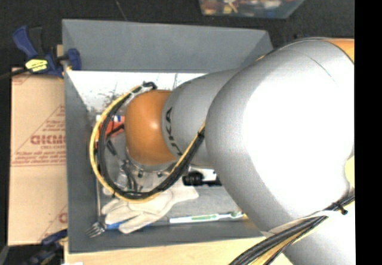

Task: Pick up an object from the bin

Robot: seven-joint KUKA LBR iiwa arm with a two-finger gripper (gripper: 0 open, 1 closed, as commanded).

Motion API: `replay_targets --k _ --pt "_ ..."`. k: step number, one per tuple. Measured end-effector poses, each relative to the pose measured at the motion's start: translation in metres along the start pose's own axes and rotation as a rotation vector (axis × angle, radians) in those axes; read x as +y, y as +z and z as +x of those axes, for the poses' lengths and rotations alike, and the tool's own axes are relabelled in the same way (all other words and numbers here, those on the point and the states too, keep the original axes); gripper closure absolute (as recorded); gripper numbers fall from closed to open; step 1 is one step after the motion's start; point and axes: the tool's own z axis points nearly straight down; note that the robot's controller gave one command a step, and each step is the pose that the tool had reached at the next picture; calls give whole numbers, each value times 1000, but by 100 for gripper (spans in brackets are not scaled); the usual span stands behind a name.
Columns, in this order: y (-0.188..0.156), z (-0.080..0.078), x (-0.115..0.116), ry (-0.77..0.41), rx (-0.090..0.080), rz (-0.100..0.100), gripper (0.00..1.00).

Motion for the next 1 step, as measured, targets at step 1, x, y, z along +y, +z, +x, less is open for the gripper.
replay_targets --k 1 --pt "0 0 0 2 0 0 100"
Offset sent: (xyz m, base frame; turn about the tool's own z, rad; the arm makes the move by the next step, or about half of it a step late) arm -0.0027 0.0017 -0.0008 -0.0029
